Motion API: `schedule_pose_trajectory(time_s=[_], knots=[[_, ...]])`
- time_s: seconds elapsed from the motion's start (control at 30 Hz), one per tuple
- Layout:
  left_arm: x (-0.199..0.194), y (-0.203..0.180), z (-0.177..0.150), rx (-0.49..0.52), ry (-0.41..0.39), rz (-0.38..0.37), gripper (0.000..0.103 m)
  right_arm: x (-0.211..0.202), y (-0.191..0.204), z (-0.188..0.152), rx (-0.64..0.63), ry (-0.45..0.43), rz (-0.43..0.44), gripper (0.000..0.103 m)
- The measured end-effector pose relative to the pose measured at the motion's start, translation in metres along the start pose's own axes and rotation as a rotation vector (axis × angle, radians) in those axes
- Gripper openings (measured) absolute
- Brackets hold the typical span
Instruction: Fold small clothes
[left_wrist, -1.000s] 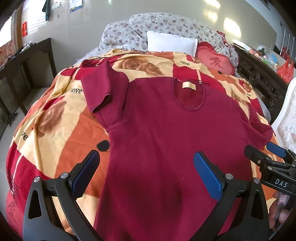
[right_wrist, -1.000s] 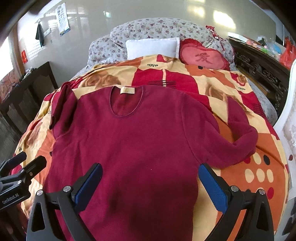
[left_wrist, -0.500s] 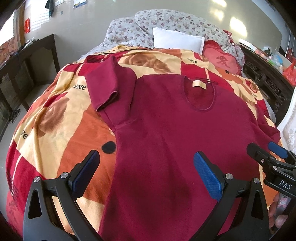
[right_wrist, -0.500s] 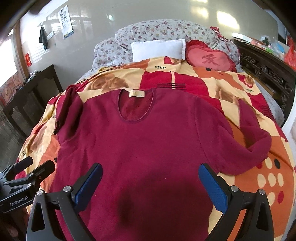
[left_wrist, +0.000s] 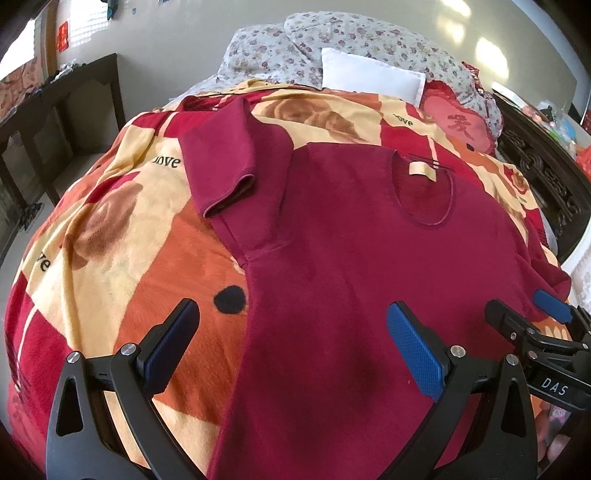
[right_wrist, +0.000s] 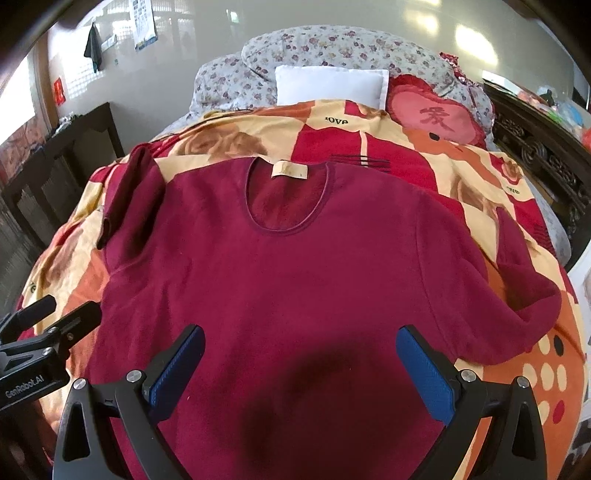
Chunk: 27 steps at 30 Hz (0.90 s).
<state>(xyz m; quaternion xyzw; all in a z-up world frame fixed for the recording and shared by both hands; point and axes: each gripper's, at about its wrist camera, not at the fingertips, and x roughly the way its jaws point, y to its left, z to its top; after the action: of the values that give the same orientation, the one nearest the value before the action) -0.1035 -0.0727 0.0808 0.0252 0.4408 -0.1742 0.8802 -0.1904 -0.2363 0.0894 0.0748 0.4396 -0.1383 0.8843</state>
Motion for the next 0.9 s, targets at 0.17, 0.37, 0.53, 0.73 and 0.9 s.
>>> schedule_pose_trajectory(time_s=[0.17,0.37,0.53,0.73,0.9], knots=[[0.004,0.004,0.003,-0.008,0.004,0.004,0.102,0.006,0.001,0.003,0.008,0.009,0.0,0.103],[0.009,0.009,0.003,-0.017,0.011,0.008,0.102,0.012,0.008,0.006,-0.006,0.019,0.002,0.103],[0.01,0.021,0.004,-0.02,0.005,0.036,0.102,0.017,0.017,0.011,-0.019,0.017,0.033,0.102],[0.021,0.056,0.007,-0.091,0.017,0.072,0.102,0.025,0.053,0.033,-0.069,0.004,0.15,0.091],[0.028,0.078,0.014,-0.162,0.014,0.067,0.102,0.036,0.091,0.06,-0.097,-0.014,0.298,0.084]])
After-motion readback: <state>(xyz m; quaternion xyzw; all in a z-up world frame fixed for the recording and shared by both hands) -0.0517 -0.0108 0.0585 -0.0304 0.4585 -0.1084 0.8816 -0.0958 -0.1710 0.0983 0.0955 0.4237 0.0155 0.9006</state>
